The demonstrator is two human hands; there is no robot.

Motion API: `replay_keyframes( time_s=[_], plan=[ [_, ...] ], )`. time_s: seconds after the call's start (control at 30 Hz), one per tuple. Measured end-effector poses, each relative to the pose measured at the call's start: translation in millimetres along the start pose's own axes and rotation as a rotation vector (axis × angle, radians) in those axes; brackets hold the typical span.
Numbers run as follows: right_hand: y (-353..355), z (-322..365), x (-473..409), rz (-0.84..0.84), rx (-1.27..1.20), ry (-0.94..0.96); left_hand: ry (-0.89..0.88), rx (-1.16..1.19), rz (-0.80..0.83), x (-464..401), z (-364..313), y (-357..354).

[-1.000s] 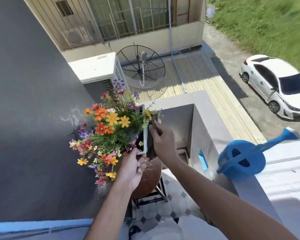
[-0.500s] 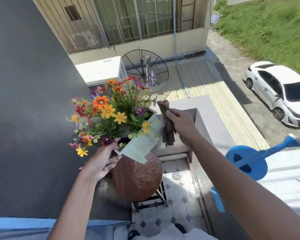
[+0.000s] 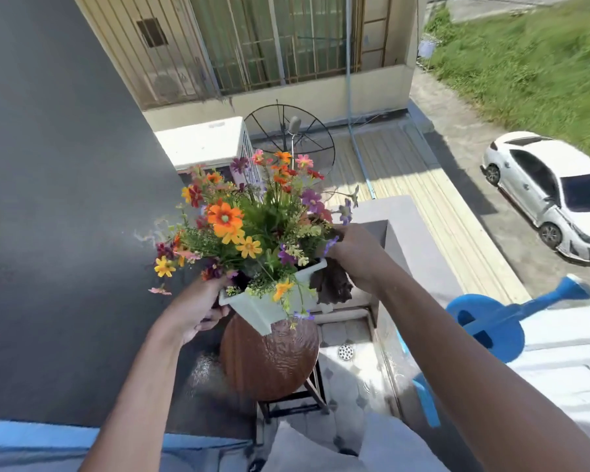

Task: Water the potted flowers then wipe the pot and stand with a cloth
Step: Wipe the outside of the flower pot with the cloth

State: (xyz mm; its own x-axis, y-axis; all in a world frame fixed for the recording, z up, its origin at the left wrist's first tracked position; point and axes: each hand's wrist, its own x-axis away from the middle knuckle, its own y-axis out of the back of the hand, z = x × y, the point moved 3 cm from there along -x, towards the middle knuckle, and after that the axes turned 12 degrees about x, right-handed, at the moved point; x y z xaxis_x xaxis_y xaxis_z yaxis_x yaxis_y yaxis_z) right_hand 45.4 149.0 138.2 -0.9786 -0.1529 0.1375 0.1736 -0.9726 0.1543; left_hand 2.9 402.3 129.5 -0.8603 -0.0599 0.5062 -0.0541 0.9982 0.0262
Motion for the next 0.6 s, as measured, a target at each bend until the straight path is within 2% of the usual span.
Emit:
replay_keyframes(
  time_s=[0.1, 0.3, 0.43, 0.53, 0.6],
  plan=[
    [-5.3, -9.2, -0.3, -0.172, 0.004, -0.037, -0.027, -0.011, -0.022, -2.9, 2.9, -4.9],
    [-18.9, -25.7, 6.3, -0.338, -0.166, -0.106, -0.059, 0.143, -0.089, -15.2, 13.5, -1.1],
    [-20.5, -34.0, 5.3, -0.43, -0.305, -0.134, 0.003, 0.289, -0.171, -13.6, 33.9, -0.5],
    [-26.0, -33.7, 5.3, -0.437, -0.347, -0.15, 0.074, 0.232, -0.118, -4.0, 55.2, -28.7],
    [-33.8, -29.4, 7.8, -0.438, -0.37, -0.139, 0.058, 0.157, -0.061, 1.6, 59.1, -55.3]
  ],
)
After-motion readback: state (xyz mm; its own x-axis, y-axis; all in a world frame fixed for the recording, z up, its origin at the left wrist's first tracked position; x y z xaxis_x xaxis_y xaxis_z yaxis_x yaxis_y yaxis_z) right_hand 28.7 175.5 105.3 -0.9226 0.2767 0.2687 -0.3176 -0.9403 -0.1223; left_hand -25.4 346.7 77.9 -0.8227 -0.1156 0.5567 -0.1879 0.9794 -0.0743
